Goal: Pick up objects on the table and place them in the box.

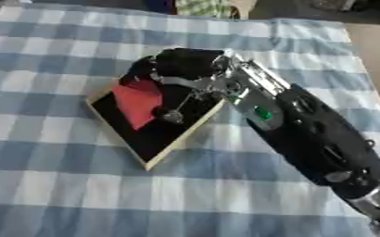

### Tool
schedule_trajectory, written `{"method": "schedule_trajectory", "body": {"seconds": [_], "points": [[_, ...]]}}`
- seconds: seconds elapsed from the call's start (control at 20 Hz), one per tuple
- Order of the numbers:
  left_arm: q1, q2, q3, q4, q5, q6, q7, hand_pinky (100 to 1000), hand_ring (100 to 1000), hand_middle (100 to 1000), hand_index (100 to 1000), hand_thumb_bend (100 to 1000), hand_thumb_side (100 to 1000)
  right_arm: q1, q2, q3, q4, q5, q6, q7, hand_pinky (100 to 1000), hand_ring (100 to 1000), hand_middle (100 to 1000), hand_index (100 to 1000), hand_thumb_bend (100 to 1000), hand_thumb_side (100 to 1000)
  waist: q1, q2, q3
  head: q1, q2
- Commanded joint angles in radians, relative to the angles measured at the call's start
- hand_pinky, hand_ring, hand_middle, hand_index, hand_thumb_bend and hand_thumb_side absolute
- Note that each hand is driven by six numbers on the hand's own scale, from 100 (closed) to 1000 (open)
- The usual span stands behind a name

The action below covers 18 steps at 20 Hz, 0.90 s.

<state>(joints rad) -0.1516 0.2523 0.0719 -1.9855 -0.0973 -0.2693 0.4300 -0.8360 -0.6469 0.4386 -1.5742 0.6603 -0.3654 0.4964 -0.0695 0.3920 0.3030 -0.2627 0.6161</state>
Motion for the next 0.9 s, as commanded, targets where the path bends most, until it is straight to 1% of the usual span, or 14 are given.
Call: {"method": "schedule_trajectory", "body": {"seconds": [0.05,0.15,0.2,0.25,0.35,0.4,0.6,0.75,0.9], "points": [[-0.007,0.005,-0.001,-0.014,0.003,0.0,-0.004,678,672,591,619,100,744,-0.012,-0.014,-0.007,-0.01,0.006,-0.024,0.015,663,591,601,711,133,100,0.005,-0.017,0.0,0.002,0.002],[-0.006,0.004,-0.001,-0.014,0.003,0.001,-0.004,678,672,591,619,100,744,-0.012,-0.017,-0.011,-0.02,0.018,-0.034,0.02,688,627,625,730,166,100,0.006,-0.017,0.0,0.002,0.001],[-0.006,0.004,-0.001,-0.014,0.003,0.001,-0.004,678,672,591,619,100,745,-0.013,-0.02,-0.013,-0.025,0.03,-0.038,0.023,740,732,732,792,238,100,0.005,-0.017,0.0,0.002,0.001],[-0.006,0.003,-0.001,-0.014,0.004,0.002,-0.004,678,672,591,619,100,746,-0.013,-0.022,-0.016,-0.03,0.045,-0.042,0.027,790,817,807,844,278,100,0.005,-0.017,0.0,0.003,0.001],[-0.006,0.002,-0.002,-0.014,0.004,0.002,-0.005,678,672,591,619,100,746,-0.011,-0.026,-0.022,-0.039,0.072,-0.047,0.037,835,877,851,866,315,100,0.005,-0.016,-0.001,0.003,0.0],[-0.006,0.002,-0.002,-0.014,0.004,0.003,-0.005,678,672,591,619,100,746,-0.011,-0.028,-0.025,-0.045,0.086,-0.047,0.043,904,945,888,887,370,100,0.005,-0.016,-0.001,0.003,-0.001],[-0.006,0.002,-0.002,-0.014,0.004,0.003,-0.006,679,672,591,619,100,747,-0.011,-0.035,-0.039,-0.074,0.137,-0.031,0.041,956,975,906,907,363,100,0.005,-0.015,-0.003,0.005,-0.002],[-0.005,0.001,-0.002,-0.014,0.004,0.002,-0.006,679,673,591,619,100,747,-0.008,-0.041,-0.047,-0.097,0.165,-0.012,0.011,963,972,897,911,361,100,0.006,-0.016,-0.004,0.006,-0.002],[-0.004,0.001,-0.002,-0.014,0.004,0.003,-0.007,679,673,591,618,100,747,-0.005,-0.044,-0.055,-0.113,0.174,0.002,-0.015,962,967,894,915,356,100,0.007,-0.017,-0.006,0.007,-0.003]]}}
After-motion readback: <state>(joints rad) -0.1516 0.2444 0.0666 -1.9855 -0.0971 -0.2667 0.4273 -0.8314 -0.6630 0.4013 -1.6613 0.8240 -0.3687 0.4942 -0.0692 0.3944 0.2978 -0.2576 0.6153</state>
